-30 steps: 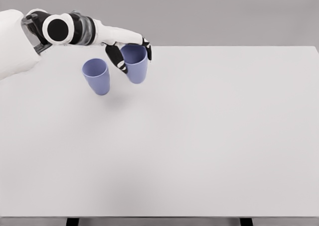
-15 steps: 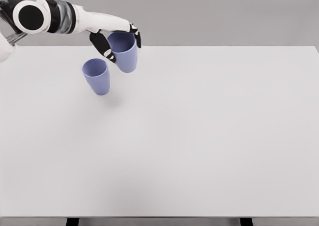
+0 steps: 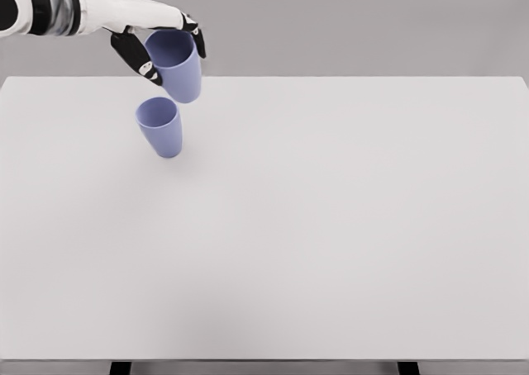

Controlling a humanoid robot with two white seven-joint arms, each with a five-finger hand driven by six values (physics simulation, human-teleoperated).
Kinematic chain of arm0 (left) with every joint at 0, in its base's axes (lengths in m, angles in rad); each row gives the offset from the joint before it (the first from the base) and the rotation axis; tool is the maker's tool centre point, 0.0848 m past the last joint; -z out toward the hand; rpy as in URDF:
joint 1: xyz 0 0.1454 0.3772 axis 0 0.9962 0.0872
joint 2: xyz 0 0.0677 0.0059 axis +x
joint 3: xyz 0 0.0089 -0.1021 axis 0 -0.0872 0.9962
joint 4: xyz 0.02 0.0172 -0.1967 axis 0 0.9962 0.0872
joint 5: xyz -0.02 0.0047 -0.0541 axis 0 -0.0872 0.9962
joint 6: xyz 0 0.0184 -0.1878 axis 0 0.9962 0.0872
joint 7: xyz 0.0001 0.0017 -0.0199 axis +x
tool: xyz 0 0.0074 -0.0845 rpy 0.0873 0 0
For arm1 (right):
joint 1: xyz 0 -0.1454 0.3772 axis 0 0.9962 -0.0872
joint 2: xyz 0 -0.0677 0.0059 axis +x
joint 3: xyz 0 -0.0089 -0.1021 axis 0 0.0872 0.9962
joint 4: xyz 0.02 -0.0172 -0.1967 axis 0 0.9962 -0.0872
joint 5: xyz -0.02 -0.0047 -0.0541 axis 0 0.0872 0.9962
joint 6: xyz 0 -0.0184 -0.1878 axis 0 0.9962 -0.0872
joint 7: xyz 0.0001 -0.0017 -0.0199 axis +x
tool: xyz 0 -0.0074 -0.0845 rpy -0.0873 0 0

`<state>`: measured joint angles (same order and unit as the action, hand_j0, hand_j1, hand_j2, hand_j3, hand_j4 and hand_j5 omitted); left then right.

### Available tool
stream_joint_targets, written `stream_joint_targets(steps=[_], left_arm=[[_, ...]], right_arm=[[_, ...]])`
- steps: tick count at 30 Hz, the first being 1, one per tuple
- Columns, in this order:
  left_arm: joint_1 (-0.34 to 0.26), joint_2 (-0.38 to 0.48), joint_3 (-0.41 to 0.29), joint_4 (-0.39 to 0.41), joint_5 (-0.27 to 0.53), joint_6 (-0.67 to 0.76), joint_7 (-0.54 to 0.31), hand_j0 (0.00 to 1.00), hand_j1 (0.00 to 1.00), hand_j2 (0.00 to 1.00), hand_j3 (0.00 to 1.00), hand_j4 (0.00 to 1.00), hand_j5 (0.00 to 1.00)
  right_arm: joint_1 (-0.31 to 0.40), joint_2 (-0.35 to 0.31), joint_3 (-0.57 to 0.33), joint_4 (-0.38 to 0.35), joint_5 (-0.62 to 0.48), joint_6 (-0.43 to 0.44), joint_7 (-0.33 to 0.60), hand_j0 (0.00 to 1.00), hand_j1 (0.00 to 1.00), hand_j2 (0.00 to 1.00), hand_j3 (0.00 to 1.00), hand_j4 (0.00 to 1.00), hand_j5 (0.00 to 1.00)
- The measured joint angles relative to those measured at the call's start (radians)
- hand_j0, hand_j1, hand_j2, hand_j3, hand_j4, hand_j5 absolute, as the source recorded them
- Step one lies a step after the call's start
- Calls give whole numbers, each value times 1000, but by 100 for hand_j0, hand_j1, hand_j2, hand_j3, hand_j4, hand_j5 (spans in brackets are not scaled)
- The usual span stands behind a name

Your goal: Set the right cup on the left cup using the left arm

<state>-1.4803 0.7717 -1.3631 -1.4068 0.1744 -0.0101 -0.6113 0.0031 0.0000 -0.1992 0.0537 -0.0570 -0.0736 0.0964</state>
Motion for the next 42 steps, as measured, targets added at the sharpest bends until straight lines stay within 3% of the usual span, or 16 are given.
stream_joint_targets(steps=[12, 42], left_arm=[[8, 73, -3, -29, 5, 10, 0, 58, 58, 58, 58, 58, 58], [48, 87, -11, 11, -9, 13, 0, 57, 57, 57, 57, 57, 57]], right_arm=[[0, 0, 0, 0, 0, 0, 0, 100, 100, 100, 100, 100, 100], [0, 0, 0, 0, 0, 0, 0, 100, 100, 100, 100, 100, 100]])
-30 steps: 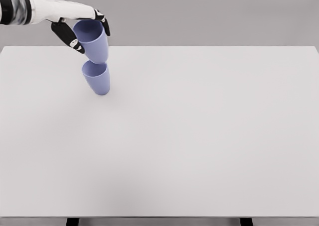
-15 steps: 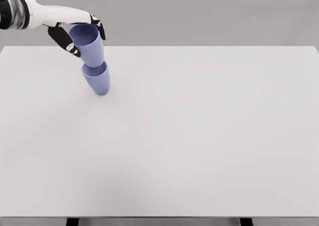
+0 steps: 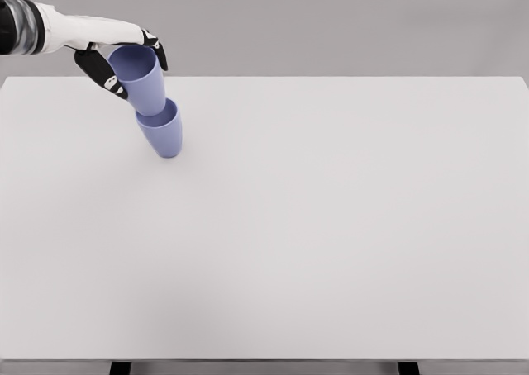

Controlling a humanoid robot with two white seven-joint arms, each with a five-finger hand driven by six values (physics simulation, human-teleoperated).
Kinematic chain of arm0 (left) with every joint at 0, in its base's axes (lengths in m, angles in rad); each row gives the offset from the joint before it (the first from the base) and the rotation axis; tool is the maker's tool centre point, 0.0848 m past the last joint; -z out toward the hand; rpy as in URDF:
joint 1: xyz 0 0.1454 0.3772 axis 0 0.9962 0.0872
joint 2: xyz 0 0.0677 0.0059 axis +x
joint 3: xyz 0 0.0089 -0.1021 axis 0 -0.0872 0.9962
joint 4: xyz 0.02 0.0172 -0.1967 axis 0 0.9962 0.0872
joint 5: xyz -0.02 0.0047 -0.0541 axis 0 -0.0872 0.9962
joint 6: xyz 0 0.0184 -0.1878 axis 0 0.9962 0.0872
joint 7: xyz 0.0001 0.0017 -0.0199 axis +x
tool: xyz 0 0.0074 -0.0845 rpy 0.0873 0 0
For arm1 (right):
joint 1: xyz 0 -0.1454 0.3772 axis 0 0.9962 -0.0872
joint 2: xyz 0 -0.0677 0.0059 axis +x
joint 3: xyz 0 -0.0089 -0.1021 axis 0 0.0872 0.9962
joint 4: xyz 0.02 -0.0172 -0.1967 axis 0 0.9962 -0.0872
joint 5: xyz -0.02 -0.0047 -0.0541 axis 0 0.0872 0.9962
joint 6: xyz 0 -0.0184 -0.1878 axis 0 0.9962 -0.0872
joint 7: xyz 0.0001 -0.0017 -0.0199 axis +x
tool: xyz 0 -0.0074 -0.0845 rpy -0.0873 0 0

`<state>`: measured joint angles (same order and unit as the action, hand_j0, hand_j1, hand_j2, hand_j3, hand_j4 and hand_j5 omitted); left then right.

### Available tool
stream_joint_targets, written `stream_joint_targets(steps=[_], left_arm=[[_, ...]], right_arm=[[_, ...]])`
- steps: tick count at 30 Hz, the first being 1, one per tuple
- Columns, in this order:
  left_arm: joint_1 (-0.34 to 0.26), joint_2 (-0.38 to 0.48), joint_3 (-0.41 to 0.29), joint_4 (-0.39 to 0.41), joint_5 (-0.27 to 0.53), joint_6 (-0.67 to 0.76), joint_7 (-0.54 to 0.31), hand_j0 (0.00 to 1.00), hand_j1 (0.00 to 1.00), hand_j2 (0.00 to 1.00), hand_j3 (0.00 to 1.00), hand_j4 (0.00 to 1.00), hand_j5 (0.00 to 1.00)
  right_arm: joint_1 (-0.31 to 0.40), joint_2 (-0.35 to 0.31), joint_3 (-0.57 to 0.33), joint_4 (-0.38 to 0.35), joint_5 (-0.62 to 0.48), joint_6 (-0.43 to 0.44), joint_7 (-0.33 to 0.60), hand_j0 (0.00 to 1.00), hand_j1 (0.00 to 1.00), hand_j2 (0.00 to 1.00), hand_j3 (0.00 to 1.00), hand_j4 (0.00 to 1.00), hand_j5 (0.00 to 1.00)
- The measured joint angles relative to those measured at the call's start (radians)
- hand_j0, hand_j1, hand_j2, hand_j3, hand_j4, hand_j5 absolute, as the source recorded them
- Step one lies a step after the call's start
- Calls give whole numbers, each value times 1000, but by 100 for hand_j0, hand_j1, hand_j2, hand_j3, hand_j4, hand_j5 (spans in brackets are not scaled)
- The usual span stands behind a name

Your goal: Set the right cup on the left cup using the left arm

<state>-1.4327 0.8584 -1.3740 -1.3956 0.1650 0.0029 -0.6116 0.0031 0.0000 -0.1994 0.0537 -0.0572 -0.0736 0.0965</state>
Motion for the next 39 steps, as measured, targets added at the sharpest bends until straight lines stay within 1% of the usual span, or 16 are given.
stream_joint_targets(steps=[12, 16, 34, 39], left_arm=[[2, -2, -2, -14, 2, -1, 0, 57, 57, 57, 57, 57, 57], [21, -3, -2, -12, 1, -1, 0, 57, 57, 57, 57, 57, 57], [21, -10, -2, -7, 0, -1, 0, 58, 58, 58, 58, 58, 58], [32, -12, -1, -4, -1, -1, 0, 58, 58, 58, 58, 58, 58]], right_arm=[[0, 0, 0, 0, 0, 0, 0, 100, 100, 100, 100, 100, 100], [0, 0, 0, 0, 0, 0, 0, 100, 100, 100, 100, 100, 100], [0, 0, 0, 0, 0, 0, 0, 100, 100, 100, 100, 100, 100], [0, 0, 0, 0, 0, 0, 0, 100, 100, 100, 100, 100, 100]])
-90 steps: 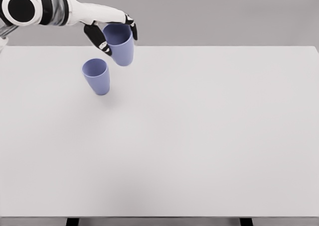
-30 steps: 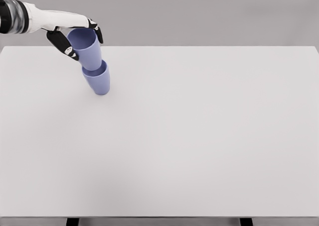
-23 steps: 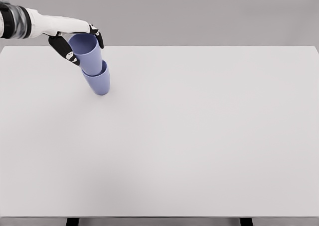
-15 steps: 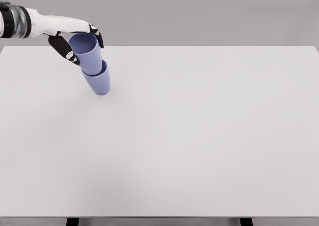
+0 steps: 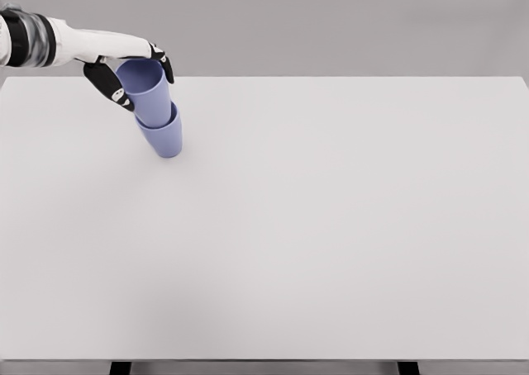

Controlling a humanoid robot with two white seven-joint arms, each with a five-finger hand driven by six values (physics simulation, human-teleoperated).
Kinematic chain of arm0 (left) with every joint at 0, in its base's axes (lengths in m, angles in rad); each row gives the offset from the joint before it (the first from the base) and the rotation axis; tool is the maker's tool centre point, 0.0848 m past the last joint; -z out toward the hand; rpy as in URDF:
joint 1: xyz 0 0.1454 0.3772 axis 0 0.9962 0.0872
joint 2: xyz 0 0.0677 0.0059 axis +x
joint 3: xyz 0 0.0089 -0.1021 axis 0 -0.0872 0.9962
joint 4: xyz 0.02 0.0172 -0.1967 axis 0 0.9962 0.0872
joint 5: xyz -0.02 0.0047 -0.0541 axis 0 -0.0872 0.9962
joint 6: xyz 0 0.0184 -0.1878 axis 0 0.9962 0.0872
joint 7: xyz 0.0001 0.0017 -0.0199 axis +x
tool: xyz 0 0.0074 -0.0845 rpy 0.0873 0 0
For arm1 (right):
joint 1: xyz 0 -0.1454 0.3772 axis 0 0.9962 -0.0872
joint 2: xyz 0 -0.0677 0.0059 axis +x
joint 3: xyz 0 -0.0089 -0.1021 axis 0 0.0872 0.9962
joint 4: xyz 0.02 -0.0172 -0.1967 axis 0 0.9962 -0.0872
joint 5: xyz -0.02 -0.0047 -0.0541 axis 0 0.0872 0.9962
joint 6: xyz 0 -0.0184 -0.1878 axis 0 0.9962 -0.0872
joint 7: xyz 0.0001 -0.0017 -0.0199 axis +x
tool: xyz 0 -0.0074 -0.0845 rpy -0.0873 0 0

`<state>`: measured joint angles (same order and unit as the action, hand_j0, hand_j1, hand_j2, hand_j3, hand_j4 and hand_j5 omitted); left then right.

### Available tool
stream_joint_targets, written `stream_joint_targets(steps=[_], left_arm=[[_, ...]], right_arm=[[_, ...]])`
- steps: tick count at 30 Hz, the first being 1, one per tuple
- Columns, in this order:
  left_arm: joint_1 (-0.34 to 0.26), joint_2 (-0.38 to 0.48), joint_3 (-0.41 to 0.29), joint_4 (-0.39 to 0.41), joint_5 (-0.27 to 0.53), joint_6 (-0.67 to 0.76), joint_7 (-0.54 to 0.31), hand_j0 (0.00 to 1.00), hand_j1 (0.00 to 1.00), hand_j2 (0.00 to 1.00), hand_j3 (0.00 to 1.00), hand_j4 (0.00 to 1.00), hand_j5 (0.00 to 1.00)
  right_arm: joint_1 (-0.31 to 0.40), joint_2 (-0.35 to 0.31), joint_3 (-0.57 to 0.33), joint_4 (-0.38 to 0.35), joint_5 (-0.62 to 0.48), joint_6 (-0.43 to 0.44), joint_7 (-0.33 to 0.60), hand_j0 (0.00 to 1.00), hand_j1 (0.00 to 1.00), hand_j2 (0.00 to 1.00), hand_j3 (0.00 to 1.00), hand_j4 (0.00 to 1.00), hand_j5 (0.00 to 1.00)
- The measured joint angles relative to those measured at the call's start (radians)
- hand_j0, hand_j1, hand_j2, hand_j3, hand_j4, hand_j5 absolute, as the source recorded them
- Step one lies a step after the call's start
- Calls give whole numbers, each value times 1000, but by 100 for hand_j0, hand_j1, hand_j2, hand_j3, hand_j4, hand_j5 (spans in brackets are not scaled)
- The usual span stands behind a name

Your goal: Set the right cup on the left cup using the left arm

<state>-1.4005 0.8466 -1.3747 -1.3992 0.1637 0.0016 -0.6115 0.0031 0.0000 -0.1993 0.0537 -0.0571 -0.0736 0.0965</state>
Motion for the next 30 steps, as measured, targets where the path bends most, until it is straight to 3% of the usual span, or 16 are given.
stream_joint_targets(steps=[5, 13, 30], left_arm=[[0, -2, 0, 2, -1, 0, 0, 60, 60, 60, 60, 60, 60], [0, -3, 0, 2, 0, -1, 0, 80, 80, 80, 80, 80, 80], [0, -5, 5, 2, 0, 0, 0, 85, 85, 85, 85, 85, 85]], right_arm=[[0, 0, 0, 0, 0, 0, 0, 100, 100, 100, 100, 100, 100], [0, 0, 0, 0, 0, 0, 0, 100, 100, 100, 100, 100, 100], [0, 0, 0, 0, 0, 0, 0, 100, 100, 100, 100, 100, 100]])
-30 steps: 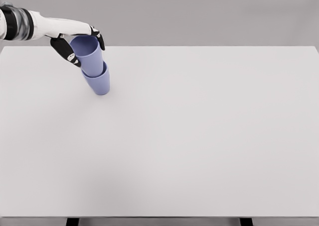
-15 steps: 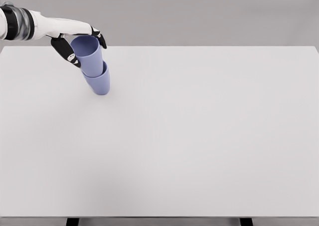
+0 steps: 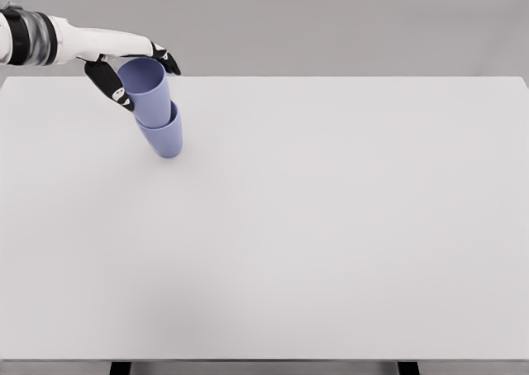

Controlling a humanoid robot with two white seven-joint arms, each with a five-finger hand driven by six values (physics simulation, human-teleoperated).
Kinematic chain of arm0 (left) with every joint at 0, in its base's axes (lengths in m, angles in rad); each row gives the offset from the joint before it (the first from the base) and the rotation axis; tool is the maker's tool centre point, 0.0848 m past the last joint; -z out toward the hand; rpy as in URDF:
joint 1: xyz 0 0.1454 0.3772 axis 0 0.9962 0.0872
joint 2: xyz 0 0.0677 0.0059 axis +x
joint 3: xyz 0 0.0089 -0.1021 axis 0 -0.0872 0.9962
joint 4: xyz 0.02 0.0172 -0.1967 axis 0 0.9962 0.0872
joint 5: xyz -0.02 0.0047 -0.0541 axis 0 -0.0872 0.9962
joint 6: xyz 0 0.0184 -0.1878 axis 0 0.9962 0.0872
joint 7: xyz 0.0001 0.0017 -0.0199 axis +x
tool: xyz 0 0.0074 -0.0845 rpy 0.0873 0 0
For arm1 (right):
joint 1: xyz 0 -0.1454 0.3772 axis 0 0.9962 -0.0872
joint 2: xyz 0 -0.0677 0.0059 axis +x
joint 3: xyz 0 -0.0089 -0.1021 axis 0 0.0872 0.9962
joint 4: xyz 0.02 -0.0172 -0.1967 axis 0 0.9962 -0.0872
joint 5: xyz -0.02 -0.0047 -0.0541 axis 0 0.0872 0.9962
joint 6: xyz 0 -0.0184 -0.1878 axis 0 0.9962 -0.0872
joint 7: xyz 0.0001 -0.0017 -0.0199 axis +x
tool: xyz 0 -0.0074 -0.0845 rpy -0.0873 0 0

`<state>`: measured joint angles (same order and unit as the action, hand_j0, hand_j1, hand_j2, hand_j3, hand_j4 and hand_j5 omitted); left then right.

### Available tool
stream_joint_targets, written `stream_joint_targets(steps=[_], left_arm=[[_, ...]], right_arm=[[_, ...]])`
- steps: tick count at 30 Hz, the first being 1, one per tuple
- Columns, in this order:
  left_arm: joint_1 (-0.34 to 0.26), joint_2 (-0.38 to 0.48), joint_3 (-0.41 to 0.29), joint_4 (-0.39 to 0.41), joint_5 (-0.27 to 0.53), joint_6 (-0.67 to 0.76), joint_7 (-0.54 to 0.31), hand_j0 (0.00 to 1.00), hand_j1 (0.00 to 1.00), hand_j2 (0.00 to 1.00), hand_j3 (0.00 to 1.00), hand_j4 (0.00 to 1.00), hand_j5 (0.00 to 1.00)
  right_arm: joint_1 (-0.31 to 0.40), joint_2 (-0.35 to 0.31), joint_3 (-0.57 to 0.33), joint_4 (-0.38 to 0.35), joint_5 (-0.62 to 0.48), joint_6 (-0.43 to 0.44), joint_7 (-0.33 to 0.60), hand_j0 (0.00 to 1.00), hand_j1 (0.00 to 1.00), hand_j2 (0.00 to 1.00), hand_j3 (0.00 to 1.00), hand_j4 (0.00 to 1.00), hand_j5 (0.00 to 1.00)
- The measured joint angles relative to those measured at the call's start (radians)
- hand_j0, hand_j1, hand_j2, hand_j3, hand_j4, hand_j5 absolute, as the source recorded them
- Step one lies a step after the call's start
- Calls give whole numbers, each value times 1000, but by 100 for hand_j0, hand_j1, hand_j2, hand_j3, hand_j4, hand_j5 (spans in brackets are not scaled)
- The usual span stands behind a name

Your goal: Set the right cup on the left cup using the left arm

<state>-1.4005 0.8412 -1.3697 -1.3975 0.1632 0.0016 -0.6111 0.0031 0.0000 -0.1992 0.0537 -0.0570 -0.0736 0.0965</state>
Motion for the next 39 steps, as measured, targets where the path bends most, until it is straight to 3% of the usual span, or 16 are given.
stream_joint_targets(steps=[15, 24, 29, 32, 35, 36, 39], left_arm=[[-2, 0, 1, -2, 0, -3, 0, 99, 99, 99, 99, 99, 99], [0, 27, 29, -49, 3, -11, 0, 100, 100, 100, 100, 100, 100], [9, 112, 100, -155, 14, -14, 0, 100, 100, 100, 100, 100, 100], [75, 175, 156, -232, 33, -16, 0, 100, 100, 100, 100, 100, 100], [234, 229, 277, -296, 55, -66, 0, 100, 100, 100, 100, 100, 100], [261, 246, 323, -308, 64, -104, 0, 100, 100, 100, 100, 100, 100], [267, 286, 423, -328, 78, -239, 0, 100, 100, 100, 100, 100, 100]], right_arm=[[0, 0, 0, 0, 0, 0, 0, 100, 100, 100, 100, 100, 100], [0, 0, 0, 0, 0, 0, 0, 100, 100, 100, 100, 100, 100], [0, 0, 0, 0, 0, 0, 0, 100, 100, 100, 100, 100, 100], [0, 0, 0, 0, 0, 0, 0, 100, 100, 100, 100, 100, 100], [0, 0, 0, 0, 0, 0, 0, 100, 100, 100, 100, 100, 100], [0, 0, 0, 0, 0, 0, 0, 100, 100, 100, 100, 100, 100], [0, 0, 0, 0, 0, 0, 0, 100, 100, 100, 100, 100, 100]])
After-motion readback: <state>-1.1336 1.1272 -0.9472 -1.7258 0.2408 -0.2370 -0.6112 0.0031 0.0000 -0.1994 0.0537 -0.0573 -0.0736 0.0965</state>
